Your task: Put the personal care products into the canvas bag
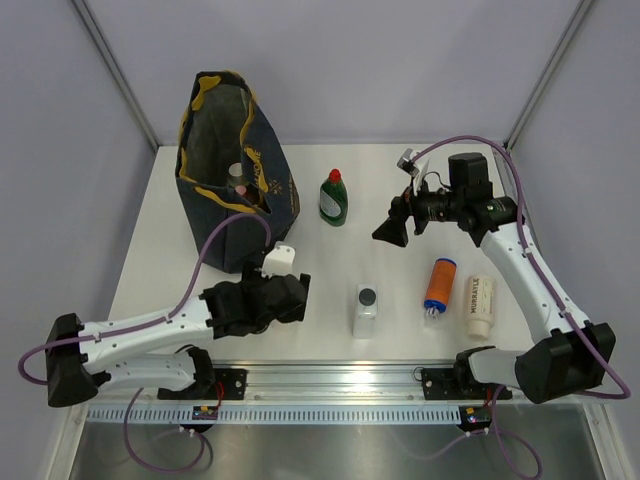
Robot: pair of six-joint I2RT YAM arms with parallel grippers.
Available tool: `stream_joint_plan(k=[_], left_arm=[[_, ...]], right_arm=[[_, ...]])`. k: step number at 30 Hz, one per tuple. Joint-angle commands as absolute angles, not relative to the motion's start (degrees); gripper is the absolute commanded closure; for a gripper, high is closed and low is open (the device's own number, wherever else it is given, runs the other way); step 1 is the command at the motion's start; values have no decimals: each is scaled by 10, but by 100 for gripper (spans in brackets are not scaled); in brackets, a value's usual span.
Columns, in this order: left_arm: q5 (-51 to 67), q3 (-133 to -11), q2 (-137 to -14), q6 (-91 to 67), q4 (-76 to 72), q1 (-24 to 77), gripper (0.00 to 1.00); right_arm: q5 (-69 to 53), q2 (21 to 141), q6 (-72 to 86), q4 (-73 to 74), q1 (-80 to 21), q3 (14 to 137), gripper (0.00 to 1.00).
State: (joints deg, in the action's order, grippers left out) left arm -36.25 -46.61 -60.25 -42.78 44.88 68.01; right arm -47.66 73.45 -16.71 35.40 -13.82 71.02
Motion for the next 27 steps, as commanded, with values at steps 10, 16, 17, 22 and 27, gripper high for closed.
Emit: stream_joint_plan(k=[10,16,17,22,27], left_arm=[[-337,-455,-615,-466,431,630,1],[-349,-447,-557,-450,433,631,1],[-343,-442,-555,-450,436,631,1],[-287,-417,-578,-469,440,631,1],[-278,-410,-607,-476,437,631,1]], right_arm=[[-484,736,-165,344,-135,697,0],[-487,742,-164,341,-135,697,1],[-487,743,-164,339,-135,697,1],[-488,744,-164,337,-135,696,0],[-488,745,-163,338,-135,695,1]])
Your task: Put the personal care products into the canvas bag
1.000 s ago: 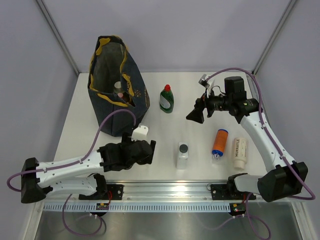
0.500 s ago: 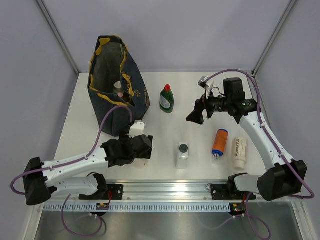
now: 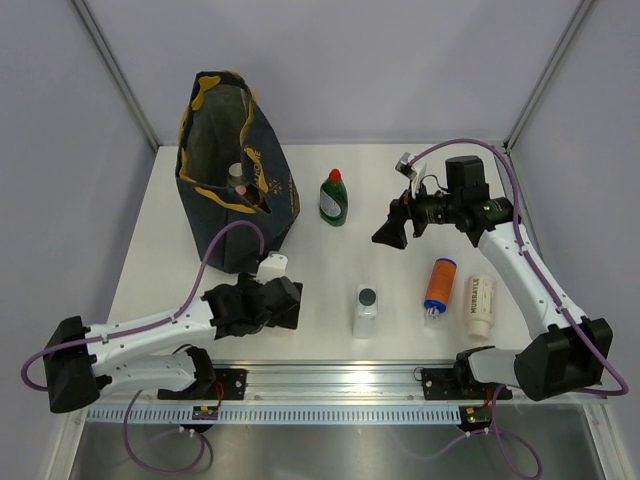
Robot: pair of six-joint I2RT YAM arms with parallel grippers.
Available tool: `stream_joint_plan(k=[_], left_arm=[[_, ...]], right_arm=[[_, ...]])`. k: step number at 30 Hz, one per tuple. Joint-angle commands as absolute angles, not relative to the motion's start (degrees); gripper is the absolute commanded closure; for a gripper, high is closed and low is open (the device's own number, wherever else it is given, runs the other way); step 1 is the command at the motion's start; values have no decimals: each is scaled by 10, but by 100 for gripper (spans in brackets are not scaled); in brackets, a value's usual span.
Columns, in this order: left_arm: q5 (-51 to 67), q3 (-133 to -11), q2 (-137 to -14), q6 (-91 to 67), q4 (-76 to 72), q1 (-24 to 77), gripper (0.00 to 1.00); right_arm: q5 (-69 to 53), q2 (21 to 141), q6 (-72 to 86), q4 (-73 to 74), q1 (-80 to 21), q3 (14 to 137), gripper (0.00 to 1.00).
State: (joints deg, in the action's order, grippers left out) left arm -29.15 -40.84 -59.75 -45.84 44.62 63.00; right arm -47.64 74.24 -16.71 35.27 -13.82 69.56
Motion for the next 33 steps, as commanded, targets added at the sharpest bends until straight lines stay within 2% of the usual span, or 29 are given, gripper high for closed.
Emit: stream_joint_plan(k=[1,5,6,9,14,15,16,20,21,28,33], left_arm=[[-282,-411,-620,-479,438,631,1],[-311,-429,-652,-491,444,631,7],[-315,-434,-657,-491,441,630,15],[-337,-441,-673,-485,421,631,29],[-356,-444,-680,-465,379,631,31],[-354,-441,-674,-460,369,631,36],[-352,-434,-670,-447,360,632,54],[-352,-417,-639,-412,310,632,94],[-349,-413,-630,-401,301,633,99],[-294,-394,-517,-264,201,644,100],[-257,-427,-491,-226,192,643,100]], right_arm=[[-488,745,-163,338,-135,695,1],[-487,745,-163,337,-135,695,0],[-487,744,-162,337,-135,695,0],[-487,744,-163,339,-135,694,0],[-487,742,-167,344,-135,693,1],[-486,742,-167,345,-135,692,0],[-486,742,-167,344,-135,691,0],[-487,740,-166,344,-135,687,0],[-487,740,-166,344,-135,687,0],[-491,744,-177,353,-135,688,1],[-492,744,-176,355,-135,688,0]])
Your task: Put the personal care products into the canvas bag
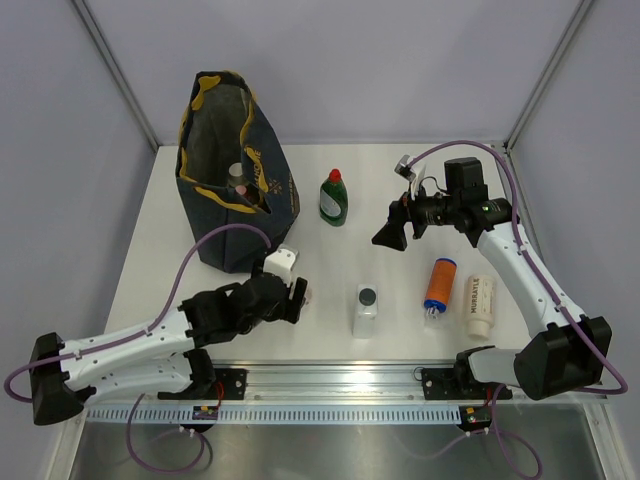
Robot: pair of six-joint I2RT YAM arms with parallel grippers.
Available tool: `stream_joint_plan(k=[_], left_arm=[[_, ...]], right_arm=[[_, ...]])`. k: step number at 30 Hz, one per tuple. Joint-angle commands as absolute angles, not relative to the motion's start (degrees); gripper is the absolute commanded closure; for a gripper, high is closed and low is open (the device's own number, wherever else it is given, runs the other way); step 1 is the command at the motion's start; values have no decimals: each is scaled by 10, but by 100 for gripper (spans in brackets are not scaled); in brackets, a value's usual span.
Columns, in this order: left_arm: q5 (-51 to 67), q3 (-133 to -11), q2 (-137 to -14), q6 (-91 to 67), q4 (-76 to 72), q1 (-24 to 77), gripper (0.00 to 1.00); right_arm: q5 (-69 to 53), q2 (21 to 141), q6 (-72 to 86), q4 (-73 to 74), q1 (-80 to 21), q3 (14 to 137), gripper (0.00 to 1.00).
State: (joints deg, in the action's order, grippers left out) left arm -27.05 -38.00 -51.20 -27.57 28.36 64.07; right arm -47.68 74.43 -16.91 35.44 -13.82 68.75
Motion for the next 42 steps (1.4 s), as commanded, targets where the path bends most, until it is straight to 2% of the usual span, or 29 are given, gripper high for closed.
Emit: stream_joint_plan(k=[1,9,16,23,28,32,37,42], left_arm=[[-244,-437,-490,-222,192,643,100],[-228,-565,-525,-181,184,638,100],[-212,-734,-588,-137,184,601,100],[-163,-950,-679,-85,214,459,100],[-133,-1076,-747,-75,219,293,100],[-126,-1120,-794,-84,217,180,100],[-112,-1119,-842,-89,226,125,100],[-141,-1054,-866,-62,205,100,100]], right_arm=[[-492,745,-176,355,-135,689,1],[-490,747,-176,357,-135,692,0],[-484,742,-176,352,-136,687,0],[-482,735,-178,346,-135,676,1],[-476,730,-183,345,-134,667,0],[-472,725,-197,352,-134,665,1],[-470,729,-202,353,-133,664,1],[-469,737,-207,357,-132,671,1]])
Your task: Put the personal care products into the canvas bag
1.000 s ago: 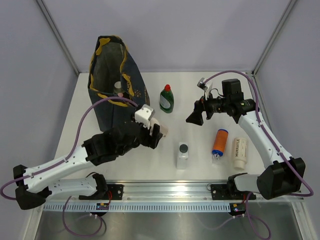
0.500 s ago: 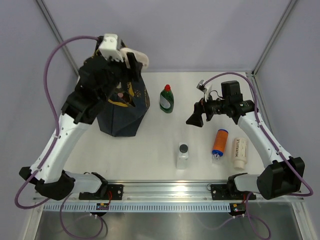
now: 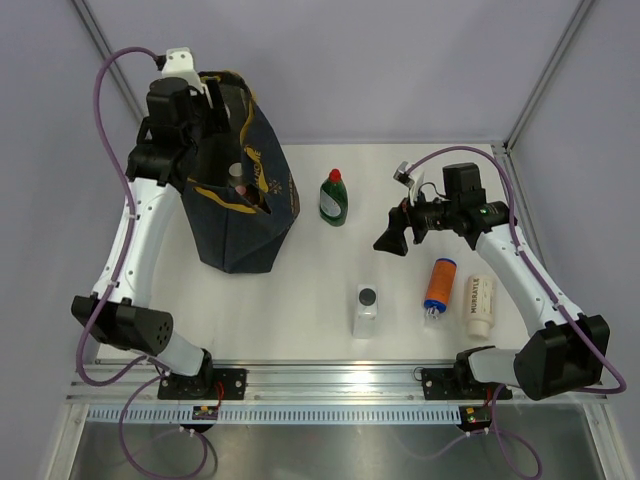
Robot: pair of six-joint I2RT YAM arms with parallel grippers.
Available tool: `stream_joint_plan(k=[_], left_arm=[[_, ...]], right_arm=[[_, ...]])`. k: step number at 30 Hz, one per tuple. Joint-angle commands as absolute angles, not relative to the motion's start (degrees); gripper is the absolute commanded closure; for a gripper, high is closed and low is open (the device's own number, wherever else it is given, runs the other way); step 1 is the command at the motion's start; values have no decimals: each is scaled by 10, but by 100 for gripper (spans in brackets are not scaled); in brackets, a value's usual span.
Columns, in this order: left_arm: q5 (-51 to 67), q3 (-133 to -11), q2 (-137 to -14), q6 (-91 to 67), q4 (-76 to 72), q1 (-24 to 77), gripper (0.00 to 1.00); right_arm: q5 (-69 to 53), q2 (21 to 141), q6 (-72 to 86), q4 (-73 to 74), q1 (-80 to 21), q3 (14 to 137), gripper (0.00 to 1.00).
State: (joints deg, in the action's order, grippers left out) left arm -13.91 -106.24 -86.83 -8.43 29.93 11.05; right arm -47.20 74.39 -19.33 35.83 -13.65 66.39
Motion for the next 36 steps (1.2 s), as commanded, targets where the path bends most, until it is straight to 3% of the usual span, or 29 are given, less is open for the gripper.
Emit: stream_joint_plan(k=[1,8,11,12,13,15,16,18,20,27,36], left_arm=[[-146,-1045,-874,-58,200,96,100],[-149,-1033,-961,-31,182,94,100],[-136,-1048,-1000,-39,191,91,92],[-132,-1049,-1008,-43,197,91,85],[-130,-1051,-1013,-49,199,89,62],[-113,-1047,-1023,-72,204,84,44],[-108,-1042,-1024,-79,206,82,31],[-93,-1040,-1020,-97,208,81,20],[-74,-1041,-1014,-110,214,80,1],[-22,-1054,-948,-121,226,78,1],[19,-1002,-802,-138,235,77,1]], right_arm=[[-468,739,-210,357,-131,671,0],[-486,782,-235,390,-131,701,1],[-492,824,-258,433,-131,737,1],[-485,842,-258,433,-131,750,1],[-480,848,-254,425,-131,751,1],[-469,865,-250,390,-132,754,0],[-465,872,-250,379,-133,755,1],[-447,896,-244,330,-136,758,1],[-419,917,-232,295,-142,765,1],[-293,1002,-187,135,-194,804,0],[-318,1068,-120,25,-211,839,0]])
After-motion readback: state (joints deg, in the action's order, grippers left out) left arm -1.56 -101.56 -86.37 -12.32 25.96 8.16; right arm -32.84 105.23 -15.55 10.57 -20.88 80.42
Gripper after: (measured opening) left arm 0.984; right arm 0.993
